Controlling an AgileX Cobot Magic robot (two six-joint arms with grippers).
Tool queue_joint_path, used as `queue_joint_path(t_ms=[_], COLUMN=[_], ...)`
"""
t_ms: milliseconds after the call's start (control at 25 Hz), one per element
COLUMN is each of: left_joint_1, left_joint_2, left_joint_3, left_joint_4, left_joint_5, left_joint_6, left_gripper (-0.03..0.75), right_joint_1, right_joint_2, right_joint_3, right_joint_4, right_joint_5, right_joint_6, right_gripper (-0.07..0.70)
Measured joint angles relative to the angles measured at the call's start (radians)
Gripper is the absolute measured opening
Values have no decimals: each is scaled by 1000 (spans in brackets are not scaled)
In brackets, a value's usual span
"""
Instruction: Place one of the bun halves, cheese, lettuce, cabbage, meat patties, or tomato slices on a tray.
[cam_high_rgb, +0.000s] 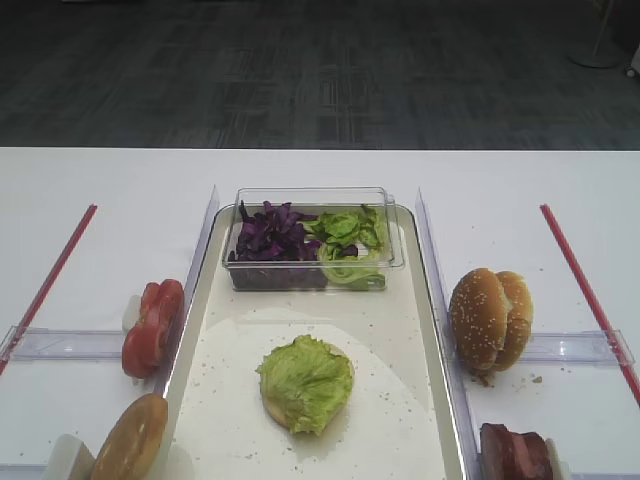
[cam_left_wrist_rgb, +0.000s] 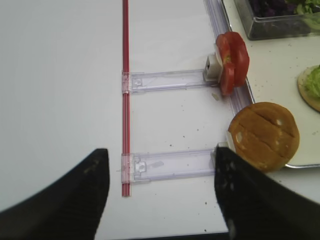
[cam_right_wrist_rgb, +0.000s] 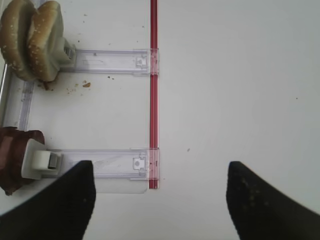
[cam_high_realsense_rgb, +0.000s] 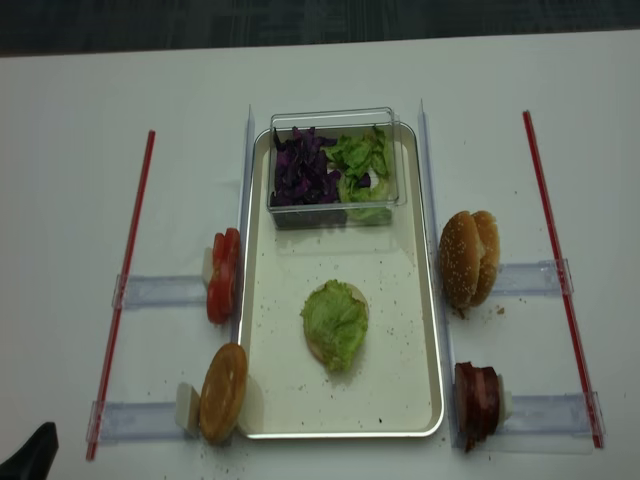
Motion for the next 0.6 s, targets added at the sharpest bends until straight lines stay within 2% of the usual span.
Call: queue_joint_path(t_ms=[600], left_joint_1=[0], left_joint_2=[0], left_joint_3=[0], left_joint_4=[0], left_joint_5=[0], left_joint_6=[0], left_gripper=[419], right_joint_1=[0], right_joint_2=[-161], right_joint_3=[14], right_joint_4=[5], right_joint_5=[-4], right_joint_6=[-6], right_gripper=[561])
